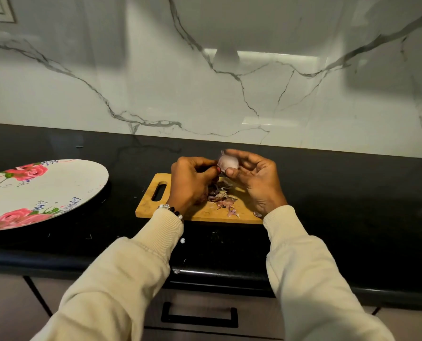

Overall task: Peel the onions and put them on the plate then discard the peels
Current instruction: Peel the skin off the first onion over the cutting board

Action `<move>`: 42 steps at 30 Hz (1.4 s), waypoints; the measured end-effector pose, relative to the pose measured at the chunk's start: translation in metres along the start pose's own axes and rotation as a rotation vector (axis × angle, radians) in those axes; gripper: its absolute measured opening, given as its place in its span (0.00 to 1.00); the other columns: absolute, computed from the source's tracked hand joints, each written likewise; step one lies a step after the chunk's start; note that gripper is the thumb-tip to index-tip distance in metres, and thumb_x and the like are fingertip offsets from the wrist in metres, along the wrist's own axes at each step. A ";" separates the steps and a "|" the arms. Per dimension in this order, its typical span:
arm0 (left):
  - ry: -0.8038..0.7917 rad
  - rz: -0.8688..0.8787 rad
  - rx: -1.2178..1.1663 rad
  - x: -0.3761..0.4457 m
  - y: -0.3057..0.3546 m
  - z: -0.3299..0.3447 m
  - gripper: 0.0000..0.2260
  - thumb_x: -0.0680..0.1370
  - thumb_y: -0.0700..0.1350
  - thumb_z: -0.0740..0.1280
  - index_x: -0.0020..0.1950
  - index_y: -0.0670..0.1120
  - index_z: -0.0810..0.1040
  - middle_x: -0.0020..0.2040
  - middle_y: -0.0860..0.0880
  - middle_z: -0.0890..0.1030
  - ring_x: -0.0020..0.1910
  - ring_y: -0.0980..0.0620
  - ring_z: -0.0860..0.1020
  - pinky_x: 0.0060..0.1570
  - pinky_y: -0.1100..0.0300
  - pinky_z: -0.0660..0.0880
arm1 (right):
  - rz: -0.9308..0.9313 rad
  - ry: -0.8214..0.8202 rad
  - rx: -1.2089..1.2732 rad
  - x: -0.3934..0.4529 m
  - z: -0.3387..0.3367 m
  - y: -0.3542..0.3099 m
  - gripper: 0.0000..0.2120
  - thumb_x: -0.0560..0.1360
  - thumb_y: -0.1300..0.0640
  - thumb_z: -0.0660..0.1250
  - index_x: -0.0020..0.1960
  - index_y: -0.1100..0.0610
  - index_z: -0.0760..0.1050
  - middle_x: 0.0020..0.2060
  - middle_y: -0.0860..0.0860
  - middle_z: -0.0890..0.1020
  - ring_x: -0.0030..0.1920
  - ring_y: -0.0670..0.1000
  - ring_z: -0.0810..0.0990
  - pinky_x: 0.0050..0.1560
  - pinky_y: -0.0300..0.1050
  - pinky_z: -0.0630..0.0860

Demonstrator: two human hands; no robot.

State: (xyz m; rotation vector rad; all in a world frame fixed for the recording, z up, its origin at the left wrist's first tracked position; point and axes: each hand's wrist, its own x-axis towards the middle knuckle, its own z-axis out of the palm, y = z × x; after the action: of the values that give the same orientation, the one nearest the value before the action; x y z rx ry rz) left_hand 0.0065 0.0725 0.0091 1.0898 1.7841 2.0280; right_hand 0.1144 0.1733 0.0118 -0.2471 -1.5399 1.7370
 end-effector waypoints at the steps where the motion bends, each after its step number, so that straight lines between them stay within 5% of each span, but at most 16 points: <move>1: 0.008 -0.015 -0.009 0.001 0.000 -0.001 0.05 0.75 0.37 0.71 0.50 0.40 0.85 0.42 0.46 0.86 0.41 0.46 0.85 0.41 0.53 0.82 | -0.009 -0.009 0.004 0.000 0.001 0.000 0.20 0.70 0.75 0.70 0.60 0.64 0.79 0.55 0.59 0.84 0.59 0.60 0.82 0.63 0.67 0.74; 7: 0.076 -0.072 -0.037 0.007 -0.006 -0.002 0.05 0.72 0.33 0.73 0.45 0.41 0.84 0.40 0.43 0.85 0.40 0.43 0.85 0.42 0.44 0.82 | -0.073 -0.074 -0.024 -0.003 0.006 0.002 0.20 0.68 0.78 0.69 0.57 0.62 0.80 0.53 0.55 0.85 0.57 0.57 0.83 0.56 0.48 0.81; 17: 0.134 -0.035 0.056 0.007 -0.009 -0.001 0.05 0.70 0.34 0.75 0.43 0.42 0.84 0.37 0.46 0.85 0.36 0.48 0.84 0.39 0.48 0.83 | -0.081 -0.066 -0.054 -0.001 0.006 0.005 0.21 0.69 0.78 0.69 0.60 0.67 0.78 0.55 0.60 0.84 0.58 0.58 0.83 0.57 0.50 0.81; 28: 0.077 0.013 -0.070 0.003 -0.003 0.000 0.06 0.74 0.34 0.70 0.47 0.44 0.83 0.38 0.40 0.84 0.40 0.32 0.81 0.40 0.39 0.81 | 0.071 -0.012 0.248 0.007 0.000 0.006 0.15 0.77 0.75 0.61 0.60 0.63 0.77 0.52 0.59 0.85 0.56 0.60 0.83 0.56 0.55 0.80; 37: -0.058 0.031 -0.179 0.001 0.002 -0.001 0.11 0.76 0.30 0.65 0.53 0.41 0.83 0.49 0.44 0.85 0.50 0.44 0.84 0.48 0.46 0.82 | 0.129 0.005 0.370 0.007 0.000 0.003 0.13 0.81 0.70 0.56 0.62 0.66 0.75 0.57 0.61 0.81 0.61 0.64 0.79 0.55 0.58 0.80; 42: -0.037 0.040 -0.139 0.001 0.003 0.000 0.12 0.77 0.31 0.63 0.52 0.42 0.84 0.45 0.45 0.85 0.43 0.46 0.83 0.44 0.51 0.81 | 0.134 -0.007 0.367 0.007 0.000 0.001 0.13 0.81 0.70 0.56 0.59 0.64 0.76 0.56 0.60 0.81 0.58 0.61 0.81 0.52 0.53 0.82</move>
State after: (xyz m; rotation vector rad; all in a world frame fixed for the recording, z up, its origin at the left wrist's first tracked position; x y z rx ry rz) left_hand 0.0069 0.0728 0.0125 1.1218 1.5889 2.1053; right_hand 0.1092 0.1782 0.0139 -0.1604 -1.2015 2.0886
